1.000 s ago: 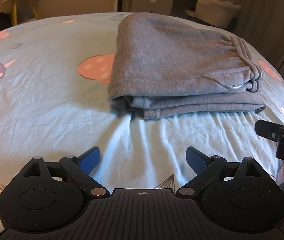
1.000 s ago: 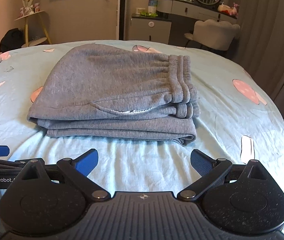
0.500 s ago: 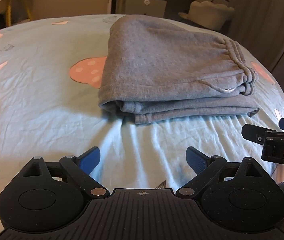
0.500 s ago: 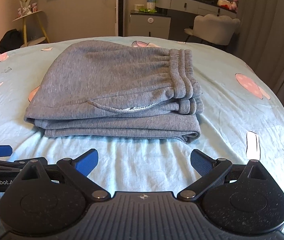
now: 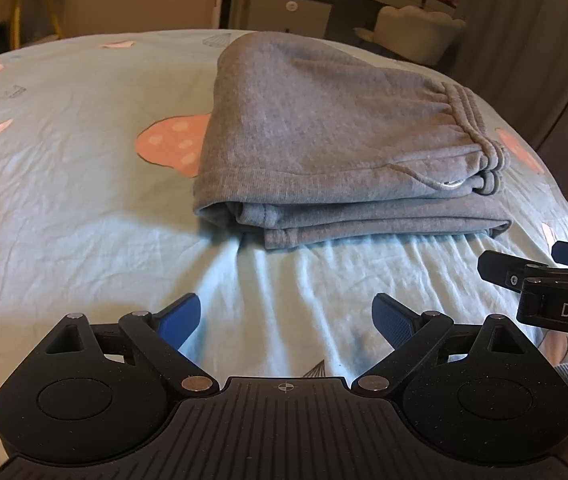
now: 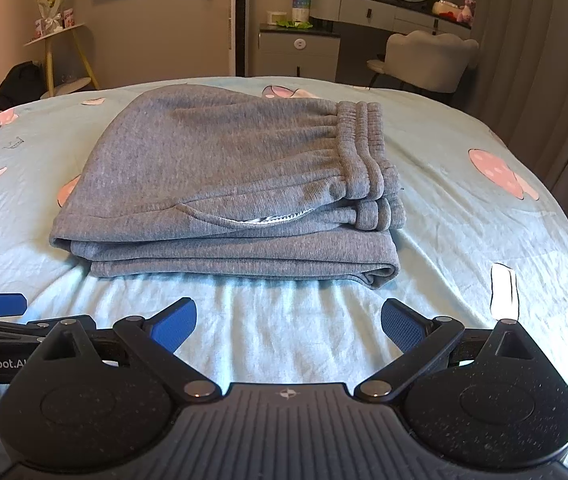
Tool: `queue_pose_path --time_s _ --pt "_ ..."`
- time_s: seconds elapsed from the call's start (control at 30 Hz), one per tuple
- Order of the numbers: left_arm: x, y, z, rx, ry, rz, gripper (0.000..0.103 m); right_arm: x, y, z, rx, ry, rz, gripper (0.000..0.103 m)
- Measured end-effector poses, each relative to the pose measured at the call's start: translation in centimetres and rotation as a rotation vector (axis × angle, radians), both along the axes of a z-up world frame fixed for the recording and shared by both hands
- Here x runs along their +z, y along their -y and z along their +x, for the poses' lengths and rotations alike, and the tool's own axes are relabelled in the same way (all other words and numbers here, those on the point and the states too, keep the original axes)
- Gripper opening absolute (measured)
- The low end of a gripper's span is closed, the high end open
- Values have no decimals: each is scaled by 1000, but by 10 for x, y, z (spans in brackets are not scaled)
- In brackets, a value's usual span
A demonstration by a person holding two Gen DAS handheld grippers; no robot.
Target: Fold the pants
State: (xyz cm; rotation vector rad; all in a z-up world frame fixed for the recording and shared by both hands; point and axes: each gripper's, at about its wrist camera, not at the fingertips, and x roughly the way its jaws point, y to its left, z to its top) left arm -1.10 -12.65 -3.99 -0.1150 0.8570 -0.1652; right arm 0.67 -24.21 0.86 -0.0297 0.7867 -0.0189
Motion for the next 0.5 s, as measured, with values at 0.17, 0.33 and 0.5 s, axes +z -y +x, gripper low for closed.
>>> queue_pose_path --time_s 0.17,0.33,0.5 --pt "1 -1 0 2 0 -5 96 0 0 0 -1 0 0 99" --pt "1 -1 0 2 1 -8 96 0 0 0 -2 -1 2 99" --pt "0 -1 0 0 0 -9 96 0 1 0 -5 -2 4 99"
